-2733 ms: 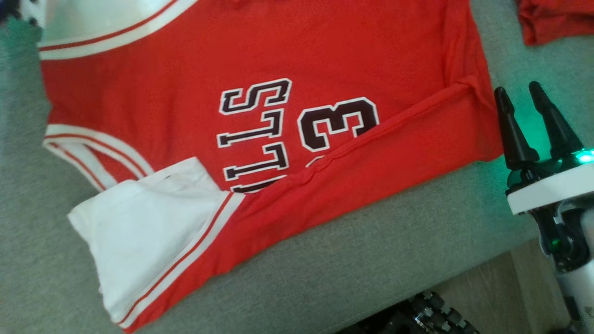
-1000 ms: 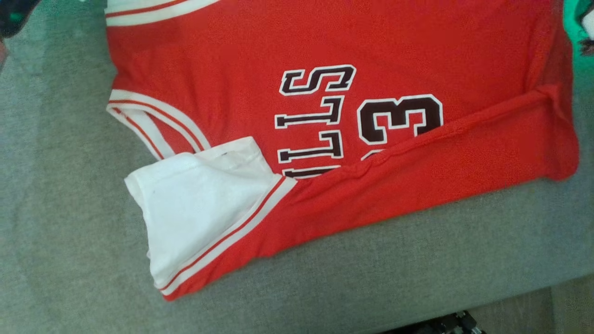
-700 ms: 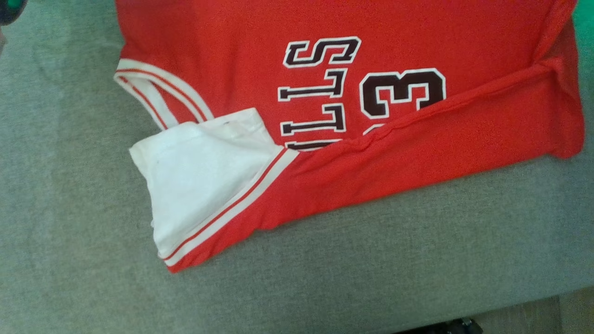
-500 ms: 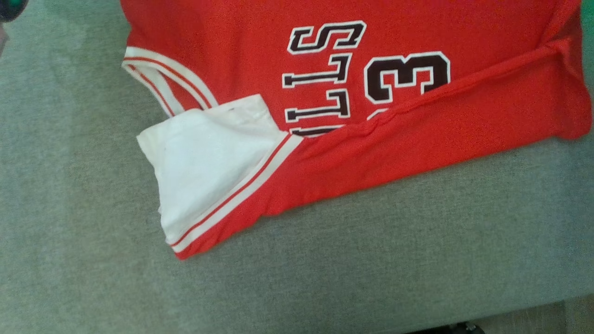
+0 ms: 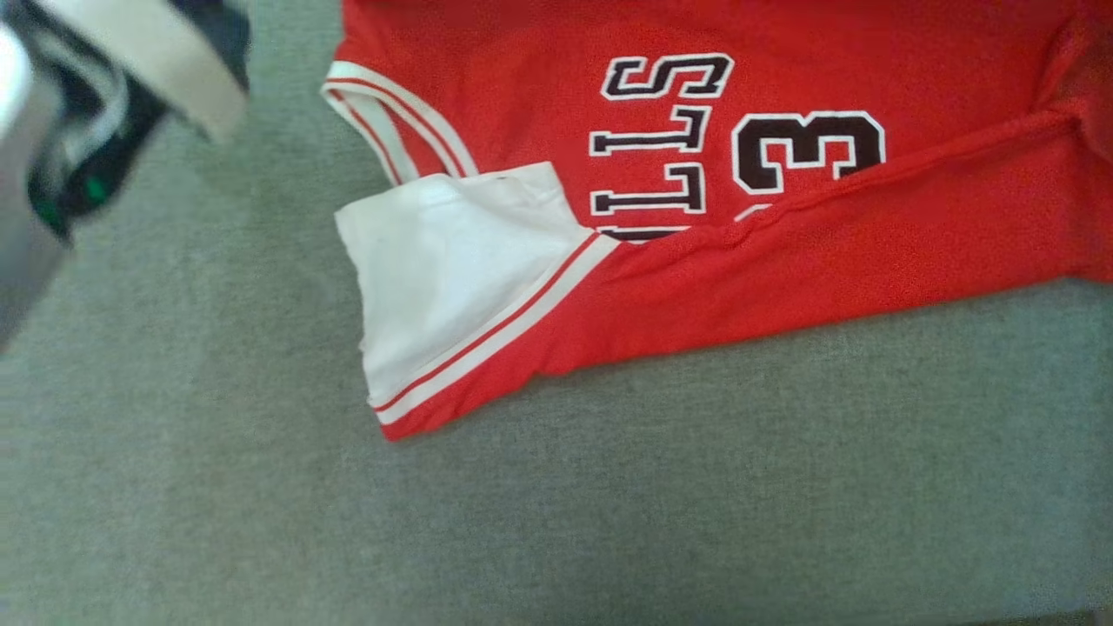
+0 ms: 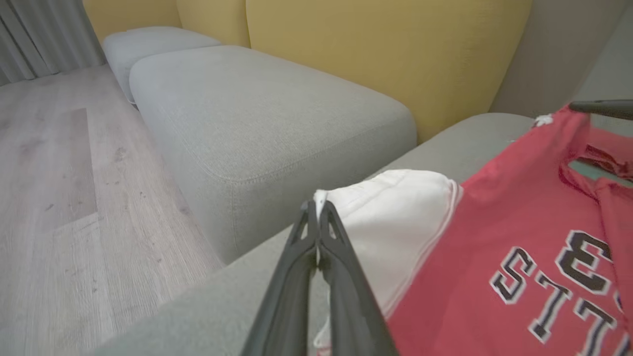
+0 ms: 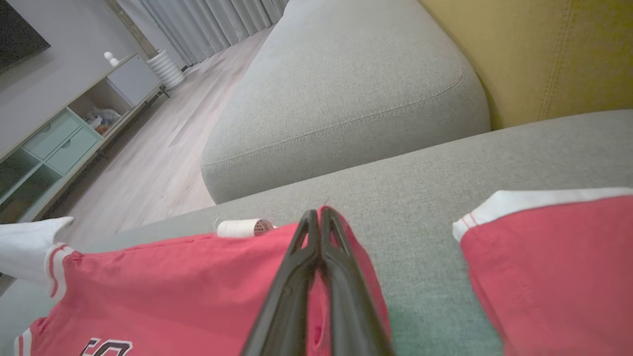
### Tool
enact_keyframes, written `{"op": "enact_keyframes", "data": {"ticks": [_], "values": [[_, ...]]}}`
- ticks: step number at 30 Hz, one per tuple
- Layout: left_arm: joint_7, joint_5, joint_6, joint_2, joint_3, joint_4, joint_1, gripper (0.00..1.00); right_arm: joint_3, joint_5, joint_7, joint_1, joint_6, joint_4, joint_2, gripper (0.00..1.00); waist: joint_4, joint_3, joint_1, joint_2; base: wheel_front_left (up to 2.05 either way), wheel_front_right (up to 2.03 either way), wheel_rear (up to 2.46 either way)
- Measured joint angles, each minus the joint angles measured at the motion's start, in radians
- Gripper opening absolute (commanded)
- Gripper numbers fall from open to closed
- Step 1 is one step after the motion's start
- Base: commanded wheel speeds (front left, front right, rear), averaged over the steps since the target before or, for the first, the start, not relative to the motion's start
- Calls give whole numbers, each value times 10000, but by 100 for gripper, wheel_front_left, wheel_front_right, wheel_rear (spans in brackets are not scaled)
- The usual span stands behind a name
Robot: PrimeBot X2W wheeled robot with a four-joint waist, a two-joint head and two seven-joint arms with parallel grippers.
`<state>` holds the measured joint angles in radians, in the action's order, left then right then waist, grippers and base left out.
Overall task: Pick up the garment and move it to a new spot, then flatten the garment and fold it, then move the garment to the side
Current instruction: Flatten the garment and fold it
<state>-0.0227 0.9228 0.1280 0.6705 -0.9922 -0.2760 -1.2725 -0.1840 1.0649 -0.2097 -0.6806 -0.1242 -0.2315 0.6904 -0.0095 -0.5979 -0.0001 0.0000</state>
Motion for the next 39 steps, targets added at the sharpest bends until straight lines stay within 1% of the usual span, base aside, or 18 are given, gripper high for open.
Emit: {"op": "enact_keyframes", "data": {"ticks": [5,7,11,17,22,23,24,25,28,30,31,33,34,36,37,39], "values": [[345,213,-546,698,-178,1565,1418,0,215,2,86,961,2,259,173,0,289,293,0,0,0,0,0],[347,282,-663,993,-345,2127,1887,0,370,2,86,1395,2,297,184,0,385,405,-1,0,0,0,0],[470,284,-1055,1436,-575,2964,2803,0,725,2,128,2298,2,477,186,0,518,597,-1,0,0,0,0],[846,487,-1507,1778,-880,3785,4015,0,1137,-2,209,3777,2,989,171,0,606,916,-2,0,0,0,0],[1177,546,-1862,1733,-1237,4082,4879,0,1329,-201,221,4658,2,1313,8,0,573,1051,-1,0,0,0,0],[1258,546,-1939,1661,-1296,4073,5031,24,1348,-261,247,4718,2,1315,-84,25,569,1059,0,0,0,0,0],[1356,545,-2036,1580,-1365,4029,5157,100,1388,-362,309,4742,2,1310,-213,96,565,1068,0,0,0,0,0],[1480,546,-2171,1452,-1381,3940,5282,100,1463,-477,420,4750,2,1287,-359,100,559,1080,0,0,0,0,0],[2061,525,-2692,1039,-1350,3576,5624,100,1732,-930,899,4783,2,1223,-775,100,543,1156,1,0,0,0,0],[2468,360,-3382,698,-1137,3335,5897,100,1893,-1214,1248,4943,2,1231,-1064,100,543,1253,1,0,0,0,0],[2688,69,-4265,253,-652,3091,6293,100,2021,-1540,1580,5232,2,1223,-1392,100,547,1378,1,0,0,0,0],[2721,-447,-5043,-253,-52,3001,6790,100,2192,-1779,1870,5571,2,1212,-1776,100,568,1530,0,0,0,0,0],[2732,-874,-5438,-617,456,3081,7123,100,2288,-1854,1983,5739,2,1183,-1969,100,592,1612,0,0,0,0,0],[2759,-1896,-6057,-1329,1304,3354,7762,100,2476,-2006,2153,5910,2,1070,-2307,100,656,1778,0,0,0,0,0],[2765,-2414,-6297,-1659,1647,3498,8096,100,2591,-2109,2194,5906,2,940,-2443,100,697,1862,0,0,0,0,0],[2782,-3381,-6585,-2303,2215,3756,8819,100,2869,-2261,2196,5859,2,625,-2623,100,818,2017,-1,0,0,0,0]]}}
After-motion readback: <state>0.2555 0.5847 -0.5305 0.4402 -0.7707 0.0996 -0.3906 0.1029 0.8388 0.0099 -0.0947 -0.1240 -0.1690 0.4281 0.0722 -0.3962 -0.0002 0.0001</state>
